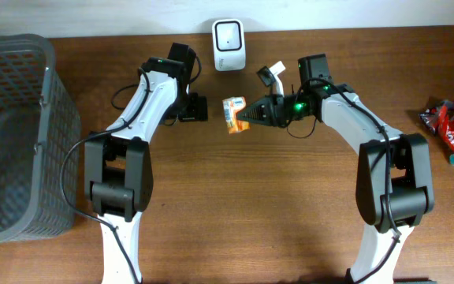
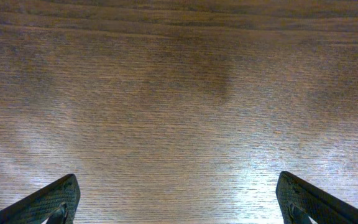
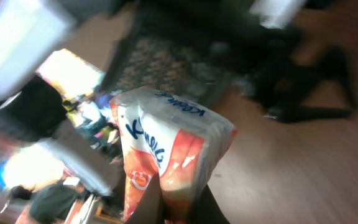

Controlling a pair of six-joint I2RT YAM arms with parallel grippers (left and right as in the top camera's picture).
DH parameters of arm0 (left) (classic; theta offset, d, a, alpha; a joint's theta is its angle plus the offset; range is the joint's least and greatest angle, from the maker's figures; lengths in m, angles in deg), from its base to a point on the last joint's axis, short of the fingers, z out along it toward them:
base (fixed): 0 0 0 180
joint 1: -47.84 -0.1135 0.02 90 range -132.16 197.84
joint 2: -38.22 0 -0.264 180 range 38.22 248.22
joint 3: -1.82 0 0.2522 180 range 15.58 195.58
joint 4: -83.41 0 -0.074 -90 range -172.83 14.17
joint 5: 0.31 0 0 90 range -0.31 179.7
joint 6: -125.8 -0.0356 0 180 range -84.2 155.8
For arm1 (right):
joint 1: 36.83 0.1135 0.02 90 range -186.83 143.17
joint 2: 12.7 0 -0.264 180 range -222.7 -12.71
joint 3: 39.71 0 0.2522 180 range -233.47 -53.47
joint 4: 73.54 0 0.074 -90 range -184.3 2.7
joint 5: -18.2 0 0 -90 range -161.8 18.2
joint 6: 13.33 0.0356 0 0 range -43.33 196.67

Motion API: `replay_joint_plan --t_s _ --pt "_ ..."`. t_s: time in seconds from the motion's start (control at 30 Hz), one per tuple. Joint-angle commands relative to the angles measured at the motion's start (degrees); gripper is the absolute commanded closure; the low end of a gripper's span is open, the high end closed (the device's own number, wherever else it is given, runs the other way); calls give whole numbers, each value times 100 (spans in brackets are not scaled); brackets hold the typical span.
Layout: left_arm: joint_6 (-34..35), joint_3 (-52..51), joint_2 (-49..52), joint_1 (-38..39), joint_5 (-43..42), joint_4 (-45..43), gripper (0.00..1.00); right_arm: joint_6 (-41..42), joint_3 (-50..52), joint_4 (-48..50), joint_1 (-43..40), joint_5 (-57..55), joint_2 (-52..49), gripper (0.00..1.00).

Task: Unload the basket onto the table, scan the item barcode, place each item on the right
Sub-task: 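Lift the Kleenex pack up to the scanner with the right gripper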

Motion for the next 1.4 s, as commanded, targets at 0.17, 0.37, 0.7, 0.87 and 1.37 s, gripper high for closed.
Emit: replay_joint_plan --t_s 0.17,0.37,0.7,0.87,1.37 --pt "-24 -22 17 13 83 9 1 2533 -605 -428 109 -6301 111 96" --pt "-24 -22 17 13 81 9 1 -706 -1521 1012 1080 -10253 52 96" --pt "-24 -22 17 13 81 9 1 -3954 -1521 3241 1290 -9158 -979 96" --pt "-24 -22 17 13 83 9 1 -3952 -1521 3836 1285 -8703 -1296 96" --pt "-24 -22 17 28 83 9 1 -2527 -1521 4935 1012 -8808 -1694 96"
